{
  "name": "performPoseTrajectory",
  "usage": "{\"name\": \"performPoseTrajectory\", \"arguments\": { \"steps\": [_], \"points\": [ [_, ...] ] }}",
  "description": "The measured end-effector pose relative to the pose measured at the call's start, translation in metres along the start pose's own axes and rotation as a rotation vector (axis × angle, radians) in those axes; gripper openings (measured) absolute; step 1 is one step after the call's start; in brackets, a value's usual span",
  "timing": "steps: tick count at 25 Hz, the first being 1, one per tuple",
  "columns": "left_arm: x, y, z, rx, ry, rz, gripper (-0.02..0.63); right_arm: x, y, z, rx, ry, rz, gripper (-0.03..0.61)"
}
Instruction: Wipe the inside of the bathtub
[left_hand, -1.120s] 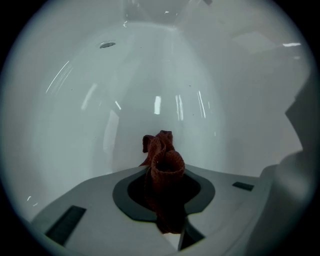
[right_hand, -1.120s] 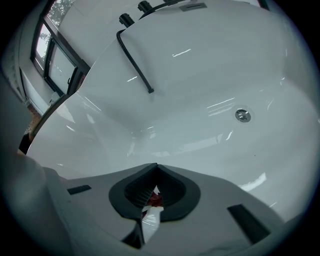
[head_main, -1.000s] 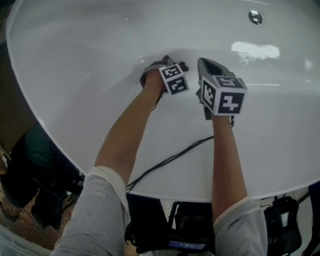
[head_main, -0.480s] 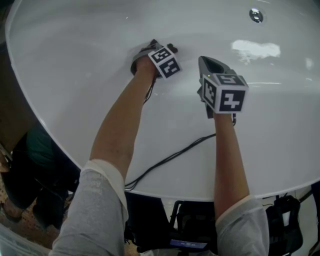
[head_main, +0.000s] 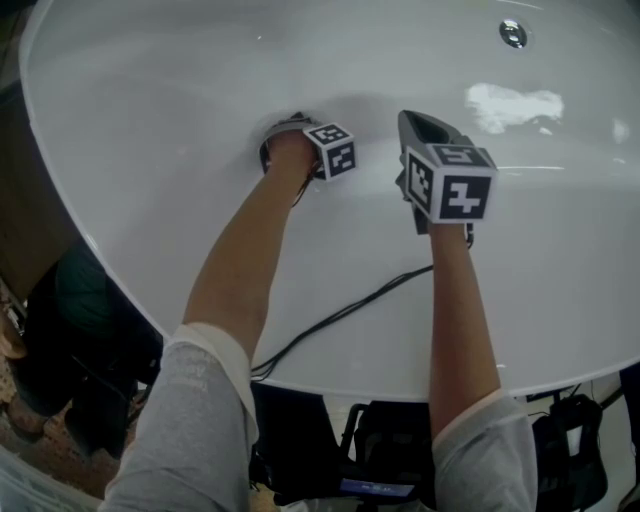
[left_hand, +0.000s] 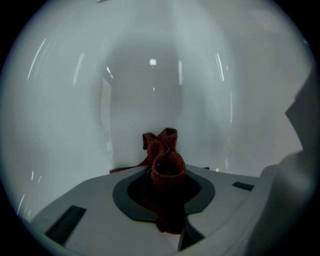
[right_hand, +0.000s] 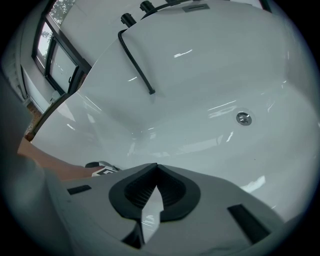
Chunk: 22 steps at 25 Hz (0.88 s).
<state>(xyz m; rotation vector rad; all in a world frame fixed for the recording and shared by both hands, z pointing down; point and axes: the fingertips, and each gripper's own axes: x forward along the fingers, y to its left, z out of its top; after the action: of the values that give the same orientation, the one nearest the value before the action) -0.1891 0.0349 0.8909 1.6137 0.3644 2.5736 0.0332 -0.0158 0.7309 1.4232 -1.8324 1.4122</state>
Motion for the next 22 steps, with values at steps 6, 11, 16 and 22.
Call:
{"name": "performPoseTrajectory", "arguments": {
  "steps": [6, 11, 16, 22],
  "points": [
    [0.001, -0.001, -0.034, 0.007, 0.083, -0.024, 0.081, 0.0, 0.004, 0.004, -0.052, 0.01, -0.002, 0.006],
    [-0.011, -0.012, -0.043, -0.033, 0.049, -0.041, 0.081, -0.001, 0.023, -0.001, -0.126, 0.02, 0.026, 0.006],
    [-0.034, -0.022, -0.068, -0.036, 0.036, -0.028, 0.081, -0.01, 0.069, -0.009, -0.205, 0.064, 0.072, 0.006],
    [-0.081, -0.055, -0.114, -0.029, 0.065, -0.017, 0.081, -0.058, 0.135, 0.006, -0.278, 0.07, 0.135, 0.006]
  ]
}}
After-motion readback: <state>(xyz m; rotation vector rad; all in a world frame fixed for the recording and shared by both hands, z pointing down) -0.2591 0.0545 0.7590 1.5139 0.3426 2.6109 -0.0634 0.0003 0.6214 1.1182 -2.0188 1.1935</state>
